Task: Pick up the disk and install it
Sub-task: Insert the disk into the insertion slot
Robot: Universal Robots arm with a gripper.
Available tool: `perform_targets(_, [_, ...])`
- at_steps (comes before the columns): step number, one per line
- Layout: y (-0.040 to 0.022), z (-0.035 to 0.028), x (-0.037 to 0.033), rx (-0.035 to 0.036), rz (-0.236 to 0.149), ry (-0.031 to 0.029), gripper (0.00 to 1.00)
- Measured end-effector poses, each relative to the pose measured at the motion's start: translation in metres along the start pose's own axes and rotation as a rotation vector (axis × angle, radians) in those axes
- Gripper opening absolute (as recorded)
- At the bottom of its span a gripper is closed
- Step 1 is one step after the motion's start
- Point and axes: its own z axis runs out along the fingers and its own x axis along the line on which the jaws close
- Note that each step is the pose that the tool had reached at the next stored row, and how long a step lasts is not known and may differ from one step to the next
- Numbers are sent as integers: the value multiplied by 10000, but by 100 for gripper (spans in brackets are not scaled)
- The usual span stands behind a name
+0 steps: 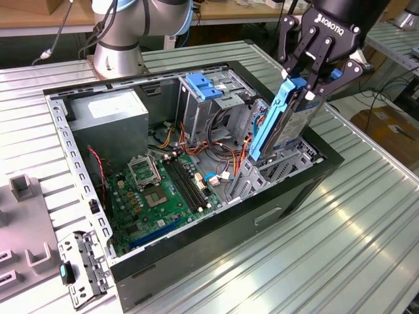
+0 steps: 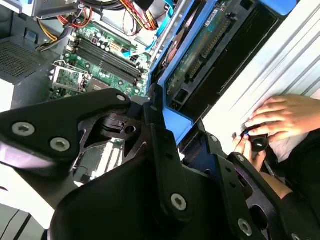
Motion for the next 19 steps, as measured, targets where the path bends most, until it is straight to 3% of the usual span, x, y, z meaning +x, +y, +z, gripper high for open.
perform_targets(19, [-9,128,19,0,49,3,37])
